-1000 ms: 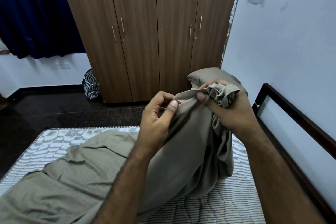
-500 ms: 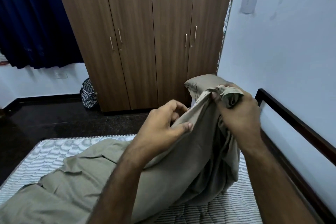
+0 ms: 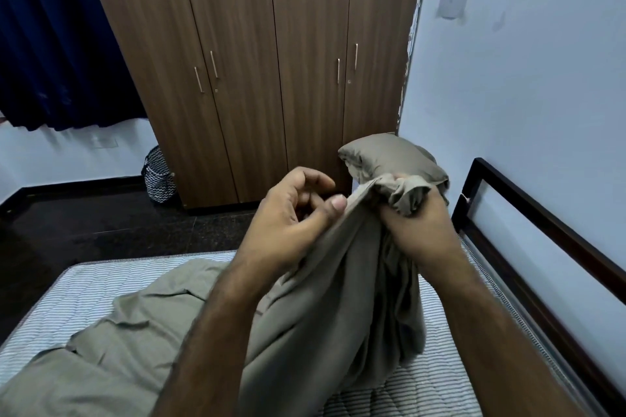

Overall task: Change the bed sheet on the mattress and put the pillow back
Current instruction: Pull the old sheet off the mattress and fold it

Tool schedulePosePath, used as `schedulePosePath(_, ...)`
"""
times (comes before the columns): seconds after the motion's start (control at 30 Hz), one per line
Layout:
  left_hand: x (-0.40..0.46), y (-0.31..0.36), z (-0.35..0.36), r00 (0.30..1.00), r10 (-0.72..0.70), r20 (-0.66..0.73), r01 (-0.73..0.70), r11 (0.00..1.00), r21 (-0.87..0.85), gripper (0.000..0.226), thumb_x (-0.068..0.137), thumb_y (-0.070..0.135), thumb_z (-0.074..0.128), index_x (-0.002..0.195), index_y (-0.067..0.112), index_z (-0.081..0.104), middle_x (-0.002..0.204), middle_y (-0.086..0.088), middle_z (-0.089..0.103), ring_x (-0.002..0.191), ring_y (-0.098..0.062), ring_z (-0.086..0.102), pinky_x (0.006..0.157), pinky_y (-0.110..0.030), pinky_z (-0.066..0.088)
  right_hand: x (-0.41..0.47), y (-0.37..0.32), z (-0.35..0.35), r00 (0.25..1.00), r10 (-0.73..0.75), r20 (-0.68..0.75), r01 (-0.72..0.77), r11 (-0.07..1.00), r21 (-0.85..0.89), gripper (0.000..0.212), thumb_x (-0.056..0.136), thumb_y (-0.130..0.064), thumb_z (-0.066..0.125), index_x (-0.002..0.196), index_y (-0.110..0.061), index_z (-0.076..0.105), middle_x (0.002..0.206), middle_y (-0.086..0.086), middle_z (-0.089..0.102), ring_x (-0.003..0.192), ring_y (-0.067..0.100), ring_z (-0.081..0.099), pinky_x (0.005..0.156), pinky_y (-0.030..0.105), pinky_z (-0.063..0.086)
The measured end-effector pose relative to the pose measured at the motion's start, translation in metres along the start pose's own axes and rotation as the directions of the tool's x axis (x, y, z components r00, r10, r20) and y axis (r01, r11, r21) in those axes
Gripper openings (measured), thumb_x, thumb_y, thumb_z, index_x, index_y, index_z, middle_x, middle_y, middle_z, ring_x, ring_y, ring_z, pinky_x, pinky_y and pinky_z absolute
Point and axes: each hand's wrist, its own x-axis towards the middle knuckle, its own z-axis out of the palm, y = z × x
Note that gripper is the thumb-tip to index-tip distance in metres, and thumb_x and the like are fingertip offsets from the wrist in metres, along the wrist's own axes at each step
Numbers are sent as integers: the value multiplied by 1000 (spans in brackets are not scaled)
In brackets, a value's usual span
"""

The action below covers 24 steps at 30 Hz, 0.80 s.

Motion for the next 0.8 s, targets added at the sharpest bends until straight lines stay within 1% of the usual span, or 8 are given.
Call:
schedulePosePath(0.07, -2, -6, -8, 996, -59, 64, 54, 996, 77, 26, 82, 39, 80, 104, 27, 71, 74, 0, 62, 69, -16, 54, 64, -37, 44, 5, -4, -4, 963, 18, -269, -19, 1000, 0, 22, 85, -12, 79, 78, -29, 67, 81, -17, 71, 83, 0, 66, 87, 31, 55)
schedulePosePath(0.13, -6, -7, -6, 990, -90, 111, 81, 994, 76, 23, 83, 34, 83, 103, 26, 73, 74, -2, 61, 64, -16, 53, 60, -37, 45, 10, -9, -10, 941, -7, -337, 22, 999, 40, 25, 87, -11, 78, 75, -28, 64, 74, -23, 70, 78, -1, 65, 81, 19, 52)
schedulePosePath(0.17, -7, -6, -4, 994, -73, 87, 67, 995, 70, 23, 83, 34, 83, 102, 25, 73, 75, -2, 60, 64, -14, 52, 59, -36, 45, 10, -14, -12, 959, -24, -284, 42, 997, 58, 24, 88, -10, 77, 76, -27, 65, 74, -24, 71, 77, -4, 65, 78, 14, 50)
schedulePosePath(0.23, -8, -4, 3, 1000, 3, -21, -1, 995, 99, 30, 79, 42, 83, 102, 27, 72, 79, 2, 58, 70, -11, 53, 64, -34, 46, 9, -21, -12, 995, -85, -51, 88, 994, 58, 15, 90, -8, 74, 86, -22, 71, 86, -16, 75, 87, 0, 69, 83, 17, 50)
schedulePosePath(0.33, -6, -2, 9, 986, 128, -108, -105, 974, 199, 41, 78, 47, 82, 111, 31, 64, 96, 3, 58, 84, -9, 55, 72, -21, 46, 4, -27, -8, 963, -173, 207, 160, 984, 80, 13, 94, -3, 68, 98, -14, 74, 99, 1, 76, 100, 16, 71, 90, 26, 53)
schedulePosePath(0.5, -10, -2, 12, 971, 228, -66, -211, 956, 203, 22, 84, 27, 82, 99, 21, 68, 95, 8, 61, 85, -11, 61, 73, -20, 47, 0, -26, -6, 955, -188, 230, 171, 981, 91, 6, 94, -10, 70, 93, -13, 75, 96, 5, 76, 98, 23, 71, 90, 37, 54)
schedulePosePath(0.67, -11, -16, 16, 996, 76, -45, -71, 993, 93, 26, 83, 35, 82, 100, 27, 64, 92, 3, 63, 79, -9, 57, 71, -23, 47, -2, -26, -5, 971, -177, 164, 139, 966, 220, 12, 84, -24, 73, 87, -35, 77, 92, -7, 76, 93, 9, 70, 87, 22, 53)
schedulePosePath(0.8, -12, -22, 16, 994, 98, -51, -89, 984, 156, 24, 82, 38, 81, 85, 22, 63, 84, -2, 60, 73, -10, 53, 67, -30, 45, -2, -26, -4, 970, -171, 175, 134, 969, 207, 2, 84, -25, 73, 84, -26, 75, 87, -9, 75, 87, 7, 69, 83, 20, 53)
